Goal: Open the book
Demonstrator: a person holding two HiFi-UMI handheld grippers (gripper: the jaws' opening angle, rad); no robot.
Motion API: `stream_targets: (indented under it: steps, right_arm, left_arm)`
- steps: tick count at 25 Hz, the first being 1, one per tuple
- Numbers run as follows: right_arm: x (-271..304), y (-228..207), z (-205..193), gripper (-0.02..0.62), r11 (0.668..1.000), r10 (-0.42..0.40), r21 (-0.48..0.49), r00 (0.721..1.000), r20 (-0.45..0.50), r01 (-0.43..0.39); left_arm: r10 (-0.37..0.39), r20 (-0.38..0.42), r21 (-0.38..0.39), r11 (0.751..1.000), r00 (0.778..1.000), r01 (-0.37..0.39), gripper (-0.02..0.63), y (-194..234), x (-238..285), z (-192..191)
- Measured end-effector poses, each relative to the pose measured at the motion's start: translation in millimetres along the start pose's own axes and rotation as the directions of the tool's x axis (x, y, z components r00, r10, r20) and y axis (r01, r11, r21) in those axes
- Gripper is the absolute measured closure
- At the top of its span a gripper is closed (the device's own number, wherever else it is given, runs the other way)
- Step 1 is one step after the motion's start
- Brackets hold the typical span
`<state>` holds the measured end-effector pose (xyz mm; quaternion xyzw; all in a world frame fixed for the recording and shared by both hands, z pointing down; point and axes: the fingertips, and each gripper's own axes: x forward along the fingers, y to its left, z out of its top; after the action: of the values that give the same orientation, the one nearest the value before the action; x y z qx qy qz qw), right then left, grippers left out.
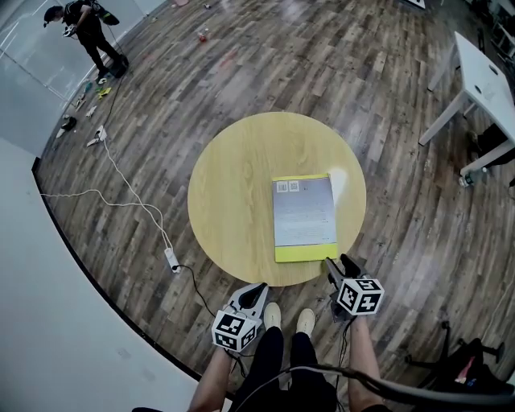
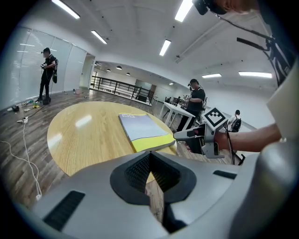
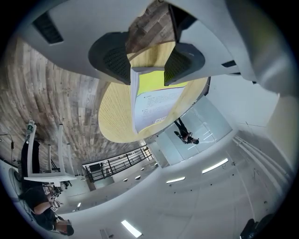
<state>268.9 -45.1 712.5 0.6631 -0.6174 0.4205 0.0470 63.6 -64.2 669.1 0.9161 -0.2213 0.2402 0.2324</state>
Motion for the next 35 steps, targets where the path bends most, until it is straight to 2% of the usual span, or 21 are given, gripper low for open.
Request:
stream_targets:
  steps: [6,8,12,17,27,35]
  right_arm:
    - [4,1,-2,0.377,0.999,-0.024,-0.034,0.999,-0.026,0.023]
    - [4,-2,-2,0.453,0.996,-0.065,-0.061,0.998,-0.023,0.064]
    - [1,-11,-2,0.557,0.985,-0.138,-0.110,0.990,-0.023,0.134]
    - [1,-14,-1,0.588,0.977,-0.169,-0.140,0.985,-0.029,0.163]
    - [-4,-9,6,0.592,0.976,-0.166,-0.145,0.986,-0.015,0.162]
    - [-13,30,33,0.592,0.969,-0.102,-0.219,0.994,0.049,0.110]
  left_arm:
    - [0.009,-0.004,-0.012,1.000,1.000,-0.009,0.607,8,1,-1]
    - [0.010,-0.002,-0.017,1.000,1.000,-0.010,0.607,10,1,-1]
    - [0.013,-0.003,-0.026,1.000,1.000,-0.014,0.607,14,0,-3]
    - [0.011,-0.001,-0.036,0.999,1.000,-0.011,0.607,16,1,-3]
    - [0.027,0.019,-0.037,0.999,0.999,-0.026,0.607,23,-5,4]
    - [0.065,0.071,-0.043,0.997,0.995,-0.062,0.607,33,-26,18]
